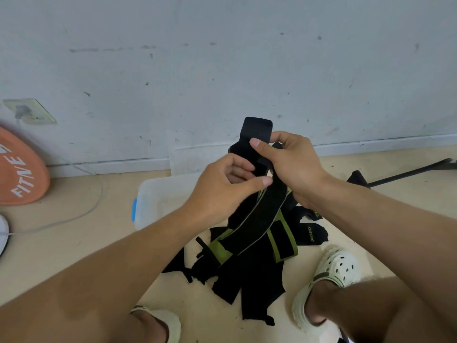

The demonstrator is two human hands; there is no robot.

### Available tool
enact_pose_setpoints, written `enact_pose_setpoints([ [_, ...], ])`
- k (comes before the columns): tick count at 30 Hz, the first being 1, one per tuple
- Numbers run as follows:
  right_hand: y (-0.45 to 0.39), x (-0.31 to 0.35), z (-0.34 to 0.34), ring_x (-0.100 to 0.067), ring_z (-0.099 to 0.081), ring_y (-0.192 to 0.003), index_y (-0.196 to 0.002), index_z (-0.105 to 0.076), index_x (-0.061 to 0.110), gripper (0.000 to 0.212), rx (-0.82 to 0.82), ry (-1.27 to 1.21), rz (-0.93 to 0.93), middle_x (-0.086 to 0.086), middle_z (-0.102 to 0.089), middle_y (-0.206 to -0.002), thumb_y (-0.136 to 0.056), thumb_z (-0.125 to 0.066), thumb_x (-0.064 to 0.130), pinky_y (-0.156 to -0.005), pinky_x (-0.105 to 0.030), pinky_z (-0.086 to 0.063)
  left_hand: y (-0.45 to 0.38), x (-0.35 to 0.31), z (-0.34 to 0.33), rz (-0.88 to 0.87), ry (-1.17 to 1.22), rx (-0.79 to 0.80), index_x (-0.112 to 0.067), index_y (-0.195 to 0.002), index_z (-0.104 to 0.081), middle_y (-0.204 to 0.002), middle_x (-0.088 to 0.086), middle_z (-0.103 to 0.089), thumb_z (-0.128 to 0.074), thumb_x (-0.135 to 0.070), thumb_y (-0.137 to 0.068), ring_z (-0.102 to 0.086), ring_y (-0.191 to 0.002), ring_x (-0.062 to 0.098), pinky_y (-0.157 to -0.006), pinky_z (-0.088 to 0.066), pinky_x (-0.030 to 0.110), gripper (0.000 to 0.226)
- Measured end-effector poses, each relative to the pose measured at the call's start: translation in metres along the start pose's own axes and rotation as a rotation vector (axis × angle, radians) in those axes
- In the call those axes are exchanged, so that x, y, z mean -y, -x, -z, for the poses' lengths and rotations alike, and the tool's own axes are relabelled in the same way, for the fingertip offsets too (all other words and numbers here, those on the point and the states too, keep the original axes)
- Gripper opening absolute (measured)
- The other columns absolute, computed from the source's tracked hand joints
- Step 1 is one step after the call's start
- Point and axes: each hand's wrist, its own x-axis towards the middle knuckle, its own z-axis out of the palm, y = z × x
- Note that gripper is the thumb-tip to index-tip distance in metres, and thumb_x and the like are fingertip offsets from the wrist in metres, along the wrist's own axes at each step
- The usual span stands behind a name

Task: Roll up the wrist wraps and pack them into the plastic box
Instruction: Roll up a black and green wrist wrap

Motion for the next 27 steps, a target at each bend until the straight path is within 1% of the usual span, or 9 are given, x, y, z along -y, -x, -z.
enact_pose_setpoints([
  [3,0.001,0.0,-0.004,-0.019,-0.066,-0.069,-0.089,-0.077,0.024,0.009,0.018,0.035,0.04,-0.02,-0.073,-0.09,-0.092,-0.077,0.033,-0.076,-0.036,-0.058,-0.002,0.003,-0.002,0.037,0.044,-0.107,-0.021,-0.101,-0.066,-0.092,-0.002,-0.075,-0.077,-0.036,-0.09,-0.07,-0.081,0.006,-0.075,-0.055,0.018,0.021],
  [6,0.002,-0.001,-0.005,-0.015,-0.067,-0.068,-0.091,-0.077,0.024,0.009,0.05,0.045,0.059,-0.015,-0.072,-0.078,-0.092,-0.077,0.034,-0.085,-0.043,-0.06,-0.009,0.005,0.007,0.103,0.118,-0.269,-0.018,-0.095,-0.065,-0.091,0.005,-0.074,-0.074,-0.031,-0.094,-0.068,-0.072,0.006,-0.067,-0.056,0.02,0.015],
  [10,0.003,-0.001,-0.005,-0.011,-0.063,-0.063,-0.091,-0.077,0.026,0.007,0.049,0.064,0.083,-0.008,-0.065,-0.068,-0.093,-0.076,0.033,-0.076,-0.036,-0.058,-0.01,0.008,0.012,0.15,0.166,-0.222,-0.018,-0.093,-0.068,-0.092,0.001,-0.075,-0.074,-0.029,-0.094,-0.07,-0.072,0.0,-0.074,-0.055,0.023,0.013],
  [12,0.003,0.0,-0.005,-0.014,-0.063,-0.066,-0.091,-0.076,0.027,0.008,0.047,0.076,0.094,-0.017,-0.068,-0.077,-0.093,-0.075,0.034,-0.074,-0.037,-0.058,-0.01,0.008,0.011,0.15,0.178,-0.19,-0.017,-0.094,-0.069,-0.093,0.001,-0.076,-0.073,-0.028,-0.095,-0.072,-0.077,0.004,-0.074,-0.058,0.022,0.012],
  [14,0.002,0.0,-0.006,-0.013,-0.059,-0.063,-0.09,-0.076,0.027,0.008,0.045,0.085,0.105,-0.019,-0.066,-0.077,-0.093,-0.075,0.035,-0.065,-0.028,-0.052,-0.009,0.006,0.009,0.145,0.199,-0.136,-0.017,-0.095,-0.07,-0.089,-0.002,-0.077,-0.073,-0.027,-0.095,-0.072,-0.077,0.005,-0.073,-0.057,0.02,0.011],
  [17,0.002,-0.002,-0.006,-0.011,-0.051,-0.057,-0.089,-0.076,0.028,0.009,0.053,0.094,0.119,-0.003,-0.058,-0.064,-0.093,-0.075,0.035,-0.056,-0.019,-0.043,-0.007,0.004,0.004,0.136,0.22,-0.131,-0.017,-0.097,-0.069,-0.085,-0.004,-0.076,-0.073,-0.024,-0.095,-0.072,-0.075,0.004,-0.073,-0.056,0.021,0.008],
  [21,0.001,-0.002,-0.004,-0.007,-0.058,-0.055,-0.095,-0.079,0.026,0.008,0.079,0.113,0.128,0.008,-0.056,-0.054,-0.093,-0.076,0.033,-0.066,-0.03,-0.056,-0.01,0.006,0.01,0.089,0.113,-0.365,-0.022,-0.109,-0.059,-0.099,-0.01,-0.067,-0.079,-0.026,-0.09,-0.064,-0.083,0.003,-0.064,-0.045,0.008,0.028],
  [24,0.001,0.0,-0.003,-0.016,-0.067,-0.065,-0.093,-0.08,0.026,0.008,0.092,0.103,0.118,-0.01,-0.065,-0.067,-0.092,-0.077,0.034,-0.081,-0.042,-0.06,-0.016,0.01,0.018,0.084,0.07,-0.296,-0.021,-0.11,-0.065,-0.109,-0.01,-0.07,-0.08,-0.027,-0.089,-0.066,-0.096,0.0,-0.069,-0.045,0.009,0.026],
  [27,0.0,0.002,-0.001,-0.017,-0.069,-0.067,-0.092,-0.08,0.025,0.008,0.11,0.091,0.106,-0.01,-0.068,-0.071,-0.092,-0.077,0.033,-0.079,-0.04,-0.061,-0.015,0.012,0.017,0.118,0.194,-0.172,-0.013,-0.102,-0.07,-0.097,-0.001,-0.079,-0.072,-0.022,-0.097,-0.074,-0.084,0.002,-0.066,-0.05,0.006,0.011],
])
